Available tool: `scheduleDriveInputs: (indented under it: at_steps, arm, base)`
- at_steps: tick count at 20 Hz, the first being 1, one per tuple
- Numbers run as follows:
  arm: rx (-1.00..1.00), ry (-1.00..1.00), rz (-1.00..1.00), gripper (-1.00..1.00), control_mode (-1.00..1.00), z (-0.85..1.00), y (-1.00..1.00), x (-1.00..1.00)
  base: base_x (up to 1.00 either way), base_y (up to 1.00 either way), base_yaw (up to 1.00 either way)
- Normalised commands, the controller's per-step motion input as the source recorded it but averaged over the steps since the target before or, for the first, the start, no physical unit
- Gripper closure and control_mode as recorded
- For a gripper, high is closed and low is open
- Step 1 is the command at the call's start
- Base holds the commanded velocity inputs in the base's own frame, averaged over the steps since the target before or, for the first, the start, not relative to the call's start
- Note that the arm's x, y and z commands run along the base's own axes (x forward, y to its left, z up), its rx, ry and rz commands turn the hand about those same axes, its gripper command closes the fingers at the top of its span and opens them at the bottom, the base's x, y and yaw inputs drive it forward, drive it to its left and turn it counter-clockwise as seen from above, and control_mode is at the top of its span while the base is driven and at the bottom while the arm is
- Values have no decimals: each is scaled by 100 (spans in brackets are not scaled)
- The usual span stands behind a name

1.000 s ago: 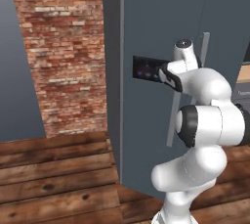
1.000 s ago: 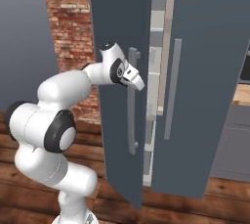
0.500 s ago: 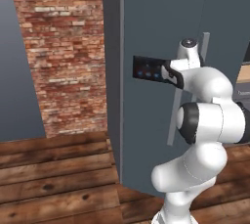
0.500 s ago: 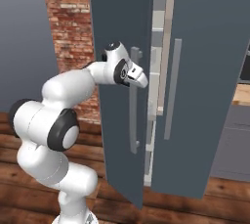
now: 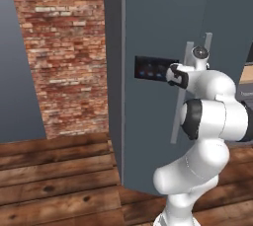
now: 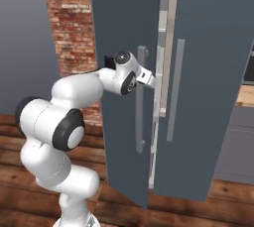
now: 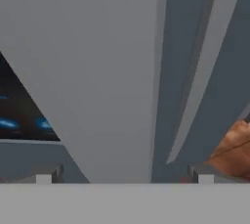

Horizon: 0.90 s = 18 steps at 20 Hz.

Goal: Store the kebab skewer in the freezer for long-term storage. Close the freezer door after placing the cooked food.

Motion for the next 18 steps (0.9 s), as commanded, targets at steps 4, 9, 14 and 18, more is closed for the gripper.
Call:
scheduleDriveInputs:
  at_steps: [4,9,14,18]
  arm:
    - [-4,-1,7,-100,-100,1,-15,38]
    - [-1,0,3,-100,-100,11,-17,49]
    - [0,8,0,-100,-100,21,-7,42]
    - [0,4,0,-100,-100,9,-1,40]
  base:
    - [0,0,0]
    - [0,0,0]
    - [0,0,0]
    - [0,0,0]
